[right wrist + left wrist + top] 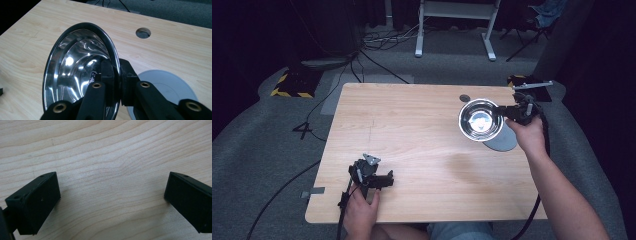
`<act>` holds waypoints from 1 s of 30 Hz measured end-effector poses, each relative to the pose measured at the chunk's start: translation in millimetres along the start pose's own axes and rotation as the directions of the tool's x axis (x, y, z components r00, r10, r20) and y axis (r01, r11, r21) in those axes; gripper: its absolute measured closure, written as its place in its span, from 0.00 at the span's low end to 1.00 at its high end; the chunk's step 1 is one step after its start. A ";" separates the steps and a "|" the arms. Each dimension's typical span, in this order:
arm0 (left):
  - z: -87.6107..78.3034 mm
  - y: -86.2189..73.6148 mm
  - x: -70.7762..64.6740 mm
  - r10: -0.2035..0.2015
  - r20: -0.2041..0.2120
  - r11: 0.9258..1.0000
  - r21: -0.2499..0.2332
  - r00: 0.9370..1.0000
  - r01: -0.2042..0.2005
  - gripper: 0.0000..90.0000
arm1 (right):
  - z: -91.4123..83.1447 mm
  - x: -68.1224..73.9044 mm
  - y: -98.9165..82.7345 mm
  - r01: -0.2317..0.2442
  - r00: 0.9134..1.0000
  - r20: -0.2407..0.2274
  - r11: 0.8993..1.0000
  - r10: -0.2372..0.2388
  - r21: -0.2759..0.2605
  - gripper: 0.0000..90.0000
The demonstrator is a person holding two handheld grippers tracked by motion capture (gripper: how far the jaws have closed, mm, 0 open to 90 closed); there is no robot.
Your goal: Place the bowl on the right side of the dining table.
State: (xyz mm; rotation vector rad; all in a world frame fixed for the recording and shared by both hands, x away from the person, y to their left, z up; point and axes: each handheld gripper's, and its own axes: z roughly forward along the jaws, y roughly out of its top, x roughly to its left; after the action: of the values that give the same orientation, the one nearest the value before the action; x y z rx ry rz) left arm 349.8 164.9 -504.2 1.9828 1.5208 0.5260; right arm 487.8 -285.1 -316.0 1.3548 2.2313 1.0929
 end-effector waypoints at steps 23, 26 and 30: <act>0.2 0.1 0.0 0.000 -0.002 1.000 -0.003 1.000 0.000 0.00 | 18.9 -59.7 13.9 -0.161 0.984 0.074 0.987 0.163 -0.029 0.93; 0.1 0.0 0.0 -0.001 -0.001 1.000 -0.001 1.000 0.001 0.00 | 21.3 -69.4 12.5 -0.203 0.975 0.081 0.979 0.205 -0.030 0.93; 0.1 0.0 0.0 -0.001 -0.002 1.000 -0.002 1.000 0.001 0.00 | 23.1 -80.1 9.9 -0.239 0.965 0.107 0.971 0.240 -0.021 0.93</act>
State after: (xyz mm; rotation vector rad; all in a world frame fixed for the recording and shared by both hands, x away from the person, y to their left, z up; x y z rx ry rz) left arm 349.9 164.8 -504.3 1.9805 1.5216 0.5285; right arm 548.2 -340.7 -333.4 1.6731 2.0227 1.0748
